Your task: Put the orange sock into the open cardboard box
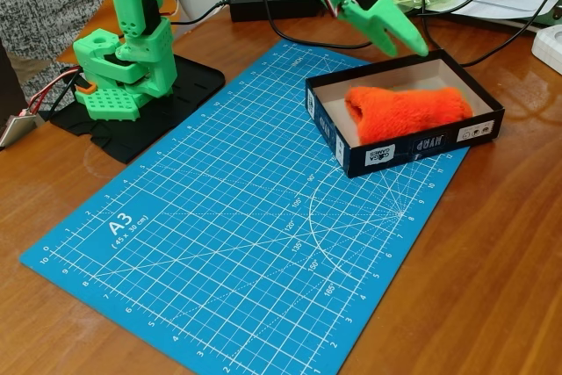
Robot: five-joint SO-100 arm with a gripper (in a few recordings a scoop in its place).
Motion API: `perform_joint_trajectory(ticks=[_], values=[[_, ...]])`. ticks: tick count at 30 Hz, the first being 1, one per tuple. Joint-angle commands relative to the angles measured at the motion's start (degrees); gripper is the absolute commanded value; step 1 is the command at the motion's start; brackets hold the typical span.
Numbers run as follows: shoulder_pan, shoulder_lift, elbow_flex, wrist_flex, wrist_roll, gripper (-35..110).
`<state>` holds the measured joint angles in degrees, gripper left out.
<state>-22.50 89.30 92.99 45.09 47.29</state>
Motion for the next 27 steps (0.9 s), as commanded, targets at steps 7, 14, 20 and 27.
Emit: perform_joint_trajectory(ticks=[7, 14, 20, 27], values=[[-2.5, 5.3, -1.8, 16.2, 1.0, 0], [3.3, 30.0, 17.5, 25.6, -17.2, 0], [14.8, 61.1, 43.9, 26.4, -43.3, 0], [19.7, 97.7, 79.5, 18.4, -55.2, 0]])
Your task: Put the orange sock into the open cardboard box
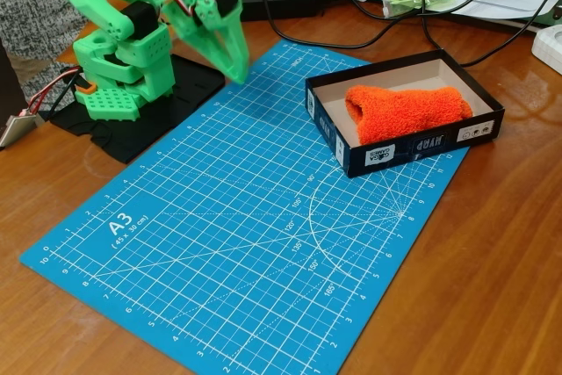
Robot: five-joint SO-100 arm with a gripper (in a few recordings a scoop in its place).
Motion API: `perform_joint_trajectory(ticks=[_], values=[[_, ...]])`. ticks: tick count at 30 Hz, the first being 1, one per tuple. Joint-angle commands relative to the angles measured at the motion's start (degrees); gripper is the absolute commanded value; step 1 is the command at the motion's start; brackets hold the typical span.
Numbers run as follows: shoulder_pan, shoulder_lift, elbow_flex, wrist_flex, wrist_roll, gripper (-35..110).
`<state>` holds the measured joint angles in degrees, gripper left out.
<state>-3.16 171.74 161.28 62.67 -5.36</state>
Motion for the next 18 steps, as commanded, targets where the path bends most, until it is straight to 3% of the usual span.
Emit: perform_joint_trajectory(ticks=[1, 6, 9, 18], values=[[0.7, 18.5, 12.7, 2.5, -2.1, 0], [-0.6, 21.5, 13.4, 3.4, -2.4, 6], [-0.1, 21.6, 13.4, 3.4, -2.0, 0], [1.9, 21.7, 15.4, -0.5, 0.2, 0]])
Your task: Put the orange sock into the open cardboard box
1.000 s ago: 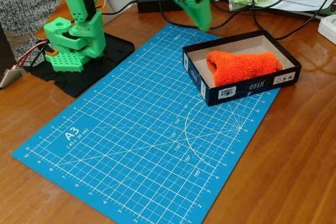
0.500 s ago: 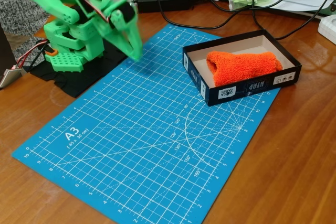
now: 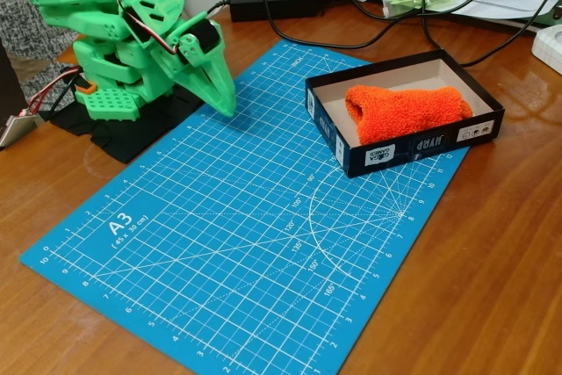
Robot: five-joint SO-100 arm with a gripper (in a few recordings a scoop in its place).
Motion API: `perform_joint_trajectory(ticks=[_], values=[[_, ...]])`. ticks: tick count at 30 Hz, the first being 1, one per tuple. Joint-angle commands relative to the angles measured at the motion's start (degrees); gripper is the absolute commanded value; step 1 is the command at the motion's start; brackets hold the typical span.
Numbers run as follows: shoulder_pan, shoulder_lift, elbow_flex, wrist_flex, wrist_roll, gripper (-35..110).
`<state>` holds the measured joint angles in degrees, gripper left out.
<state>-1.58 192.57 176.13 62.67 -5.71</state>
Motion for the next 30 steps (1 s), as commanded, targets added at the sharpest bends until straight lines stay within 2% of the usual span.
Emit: perform_joint_trajectory(ticks=[1, 30], values=[[0.4, 0.9, 0.5, -0.5, 0.5, 0], [3.7, 1.1, 1.2, -3.0, 7.5, 0]])
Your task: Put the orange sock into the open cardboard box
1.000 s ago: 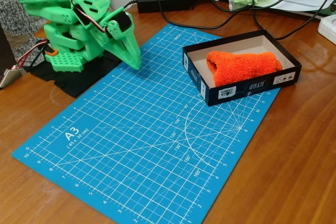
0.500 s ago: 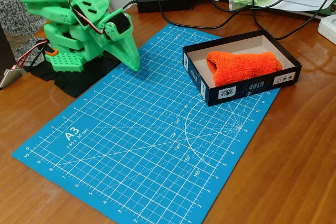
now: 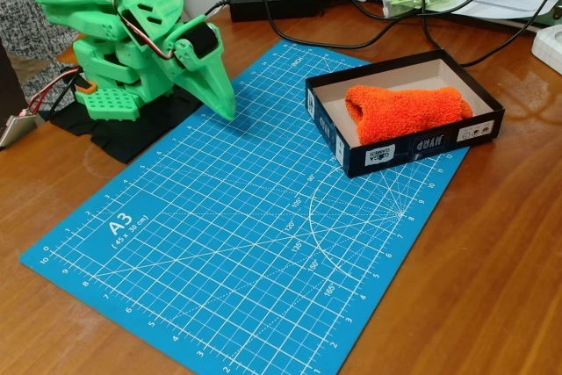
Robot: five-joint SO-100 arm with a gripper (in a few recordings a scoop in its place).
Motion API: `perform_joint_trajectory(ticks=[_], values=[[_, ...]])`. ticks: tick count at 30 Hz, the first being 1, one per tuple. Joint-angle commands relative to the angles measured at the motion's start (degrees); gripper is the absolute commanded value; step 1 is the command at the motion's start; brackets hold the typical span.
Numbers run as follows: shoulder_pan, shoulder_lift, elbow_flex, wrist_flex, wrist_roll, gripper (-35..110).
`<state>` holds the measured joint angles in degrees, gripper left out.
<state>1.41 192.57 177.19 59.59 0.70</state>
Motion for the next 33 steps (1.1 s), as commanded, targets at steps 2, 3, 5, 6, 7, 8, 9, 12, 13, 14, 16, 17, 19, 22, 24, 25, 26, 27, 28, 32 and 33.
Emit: perform_joint_trajectory(ticks=[2, 3, 5, 6, 7, 8, 9, 12, 13, 14, 16, 17, 19, 22, 24, 25, 26, 27, 28, 32, 33], values=[[0.8, 1.1, 0.2, 0.1, 1.1, 0], [0.8, 1.1, 0.2, 0.1, 1.1, 0], [1.0, 1.1, 0.3, -0.2, 1.5, 0], [1.1, 1.1, 0.3, -0.2, 1.8, 0], [1.1, 1.1, 0.3, -0.2, 1.8, 0], [1.1, 1.1, 0.3, -0.2, 1.8, 0], [1.0, 1.1, 0.3, -0.2, 1.6, 0], [0.9, 1.1, 0.3, -0.3, 1.5, 0], [0.9, 1.1, 0.3, -0.3, 1.5, 0], [0.9, 1.1, 0.3, -0.3, 1.5, 0], [0.8, 1.1, 0.3, -0.3, 1.4, 0], [0.8, 1.1, 0.3, -0.3, 1.4, 0], [0.8, 1.1, 0.3, -0.3, 1.4, 0], [0.8, 1.1, 0.3, -0.3, 1.4, 0], [0.8, 1.1, 0.3, -0.2, 1.3, 0], [0.7, 1.2, 0.3, -0.2, 1.1, 0], [0.6, 1.3, 0.3, -0.2, 1.1, 0], [0.8, 1.3, 0.3, -0.2, 1.1, 0], [1.1, 1.3, 0.4, -0.2, 1.5, 0], [2.2, 1.3, 0.4, -0.5, 3.0, 0], [2.4, 1.3, 0.4, -0.5, 3.2, 0]])
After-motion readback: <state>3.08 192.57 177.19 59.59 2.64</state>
